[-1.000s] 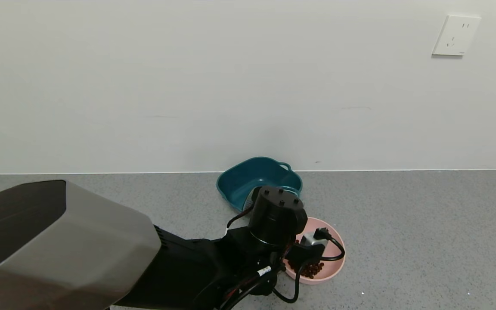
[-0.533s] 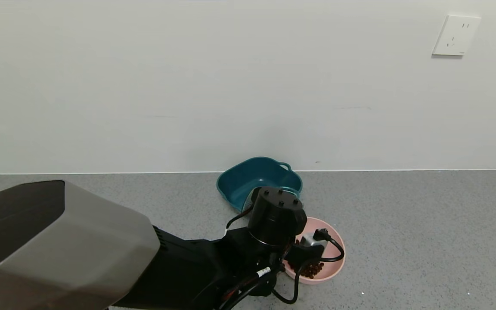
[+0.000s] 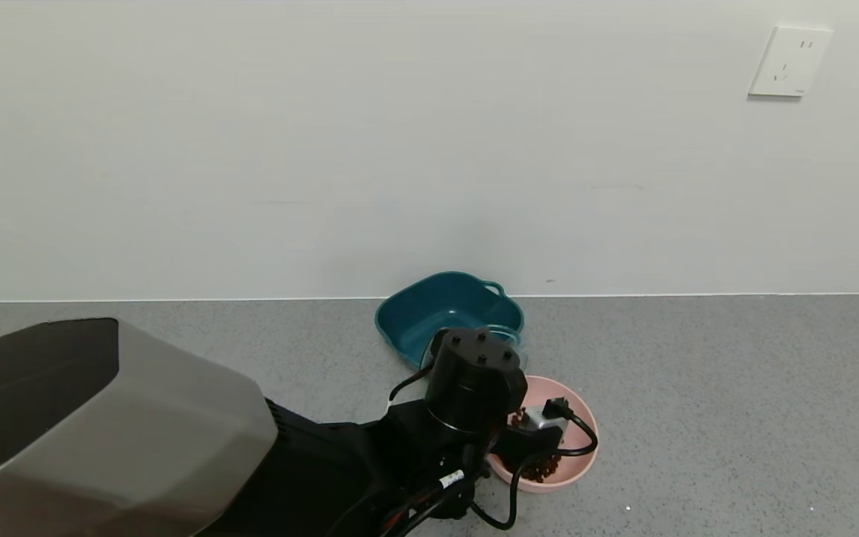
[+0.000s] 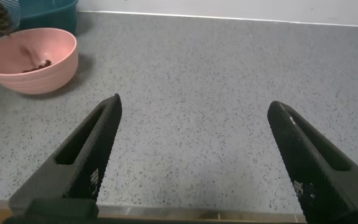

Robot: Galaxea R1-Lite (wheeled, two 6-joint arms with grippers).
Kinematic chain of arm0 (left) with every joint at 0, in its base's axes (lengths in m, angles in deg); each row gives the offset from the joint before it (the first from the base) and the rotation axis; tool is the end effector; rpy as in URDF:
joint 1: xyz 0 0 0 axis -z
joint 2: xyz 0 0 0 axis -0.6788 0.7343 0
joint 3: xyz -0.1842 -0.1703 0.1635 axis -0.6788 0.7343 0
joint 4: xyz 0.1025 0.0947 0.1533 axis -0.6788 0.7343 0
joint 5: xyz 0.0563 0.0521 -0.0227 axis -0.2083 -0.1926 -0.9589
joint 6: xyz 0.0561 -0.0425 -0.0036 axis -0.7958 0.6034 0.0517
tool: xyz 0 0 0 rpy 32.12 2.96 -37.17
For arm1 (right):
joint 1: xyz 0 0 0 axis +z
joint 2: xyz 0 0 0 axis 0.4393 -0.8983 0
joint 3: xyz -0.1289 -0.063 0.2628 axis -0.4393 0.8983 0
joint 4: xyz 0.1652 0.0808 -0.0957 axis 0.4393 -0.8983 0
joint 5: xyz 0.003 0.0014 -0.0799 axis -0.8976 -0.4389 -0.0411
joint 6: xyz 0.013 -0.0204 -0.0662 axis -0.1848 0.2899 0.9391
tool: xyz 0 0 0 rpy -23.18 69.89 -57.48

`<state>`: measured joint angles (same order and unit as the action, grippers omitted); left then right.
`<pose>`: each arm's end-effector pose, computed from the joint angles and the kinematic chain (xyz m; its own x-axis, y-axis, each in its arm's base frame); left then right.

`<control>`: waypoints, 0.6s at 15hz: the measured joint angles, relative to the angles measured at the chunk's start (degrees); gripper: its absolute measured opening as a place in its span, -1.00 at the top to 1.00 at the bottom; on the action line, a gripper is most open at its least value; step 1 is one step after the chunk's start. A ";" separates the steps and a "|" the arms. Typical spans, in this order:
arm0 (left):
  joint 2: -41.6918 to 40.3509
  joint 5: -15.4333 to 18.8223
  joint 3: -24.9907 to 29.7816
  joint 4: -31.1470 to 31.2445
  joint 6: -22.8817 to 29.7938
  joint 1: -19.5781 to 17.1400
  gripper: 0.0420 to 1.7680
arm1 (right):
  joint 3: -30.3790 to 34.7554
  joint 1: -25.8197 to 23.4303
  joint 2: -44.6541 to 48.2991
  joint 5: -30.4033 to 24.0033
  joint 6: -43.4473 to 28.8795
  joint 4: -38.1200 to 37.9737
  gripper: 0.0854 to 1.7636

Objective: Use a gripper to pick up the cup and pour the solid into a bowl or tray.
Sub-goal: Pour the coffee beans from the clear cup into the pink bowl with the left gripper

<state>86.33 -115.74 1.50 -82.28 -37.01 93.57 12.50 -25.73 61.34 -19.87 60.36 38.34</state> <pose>0.3055 -0.3089 0.0759 0.9306 -0.2061 -0.3026 0.2588 -0.2140 0.9419 0.0441 0.0002 0.0744 1.0000 0.0039 -0.0080 -0.0040 1.0000 -0.0072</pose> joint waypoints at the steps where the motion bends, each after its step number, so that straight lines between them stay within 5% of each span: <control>1: 0.00 2.07 0.52 -0.18 0.94 -0.28 -0.50 | 0.00 0.00 0.00 0.00 0.00 0.02 -0.94; 5: -1.13 4.50 1.65 -0.29 6.10 -1.01 -0.50 | 0.00 0.00 0.00 -0.02 0.00 0.00 -0.94; 9: -3.47 5.00 4.02 -0.22 16.81 -0.77 -0.50 | 0.00 -0.02 0.00 -0.02 0.00 -0.02 -0.94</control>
<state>82.86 -110.74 5.52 -82.50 -20.20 92.81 12.50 -25.75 61.34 -19.90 60.36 38.31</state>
